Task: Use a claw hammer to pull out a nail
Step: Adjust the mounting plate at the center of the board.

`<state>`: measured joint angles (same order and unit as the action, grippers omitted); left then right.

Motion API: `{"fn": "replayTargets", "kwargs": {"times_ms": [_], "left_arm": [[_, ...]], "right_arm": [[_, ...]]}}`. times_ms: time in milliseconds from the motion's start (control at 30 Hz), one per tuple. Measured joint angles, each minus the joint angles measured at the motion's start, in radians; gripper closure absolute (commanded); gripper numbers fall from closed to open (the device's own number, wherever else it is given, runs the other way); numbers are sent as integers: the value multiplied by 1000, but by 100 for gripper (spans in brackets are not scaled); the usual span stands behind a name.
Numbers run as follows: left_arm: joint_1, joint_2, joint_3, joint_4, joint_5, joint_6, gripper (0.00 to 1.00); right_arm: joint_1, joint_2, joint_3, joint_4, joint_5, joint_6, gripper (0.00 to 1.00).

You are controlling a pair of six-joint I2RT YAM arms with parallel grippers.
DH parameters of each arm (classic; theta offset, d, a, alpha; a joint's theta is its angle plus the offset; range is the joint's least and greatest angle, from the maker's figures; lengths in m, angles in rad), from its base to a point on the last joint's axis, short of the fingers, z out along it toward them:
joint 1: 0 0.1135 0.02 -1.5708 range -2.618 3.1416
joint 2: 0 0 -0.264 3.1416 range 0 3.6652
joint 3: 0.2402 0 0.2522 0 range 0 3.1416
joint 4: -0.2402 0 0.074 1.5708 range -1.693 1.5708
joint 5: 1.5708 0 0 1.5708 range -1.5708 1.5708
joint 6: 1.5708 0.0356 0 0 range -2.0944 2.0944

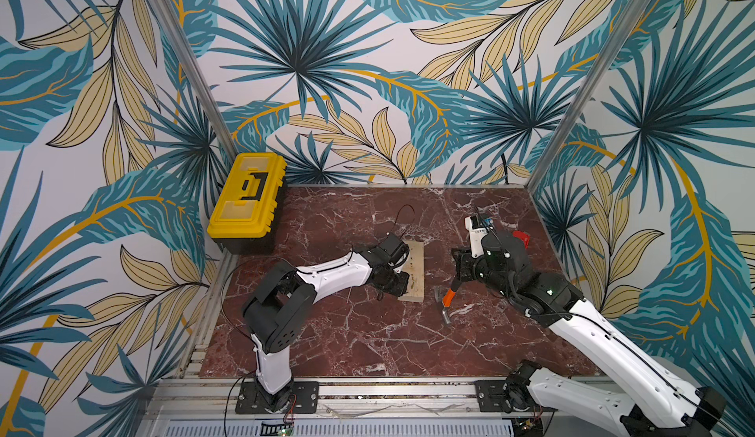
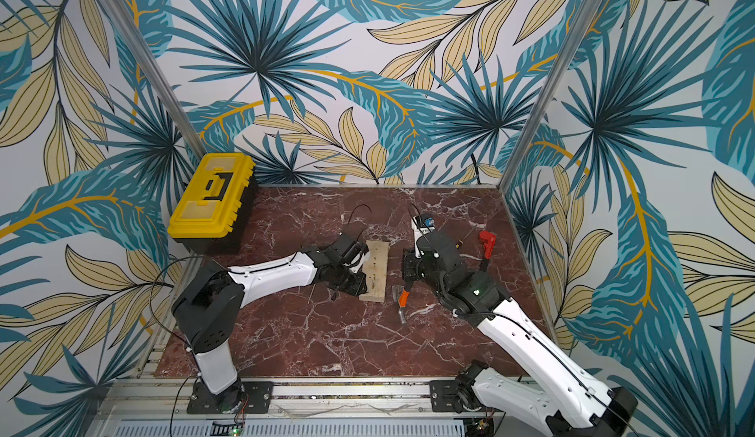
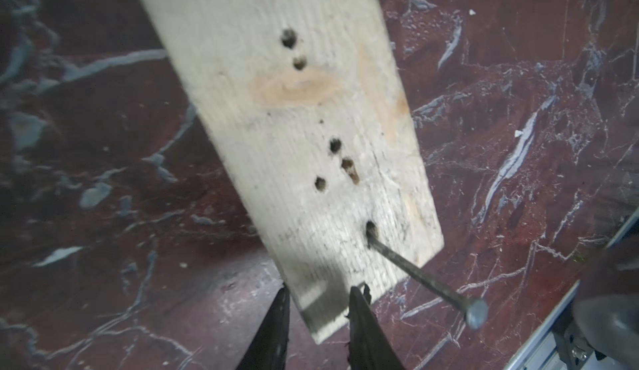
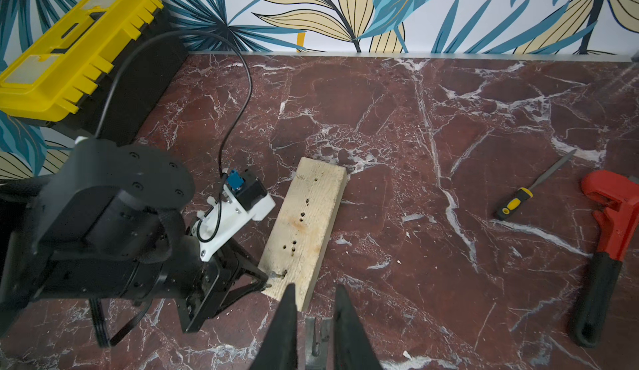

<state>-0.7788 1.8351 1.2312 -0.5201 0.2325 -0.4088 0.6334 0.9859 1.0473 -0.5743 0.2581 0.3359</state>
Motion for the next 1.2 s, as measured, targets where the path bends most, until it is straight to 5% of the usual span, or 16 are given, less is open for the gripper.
{"fn": "replayTargets", "kwargs": {"times_ms": [267,700,1200], "left_arm": [[-7,-13,0,-1,-26,-7,69],[148,-85,97,-20,-91,39,65],[30,-25,9,-47,-67,-5,67]], "right_arm": [[0,0,0,0,7,-1,100],[0,6,8,0,41,-17,100],[-4,44,25,1,73,-61,100]]}}
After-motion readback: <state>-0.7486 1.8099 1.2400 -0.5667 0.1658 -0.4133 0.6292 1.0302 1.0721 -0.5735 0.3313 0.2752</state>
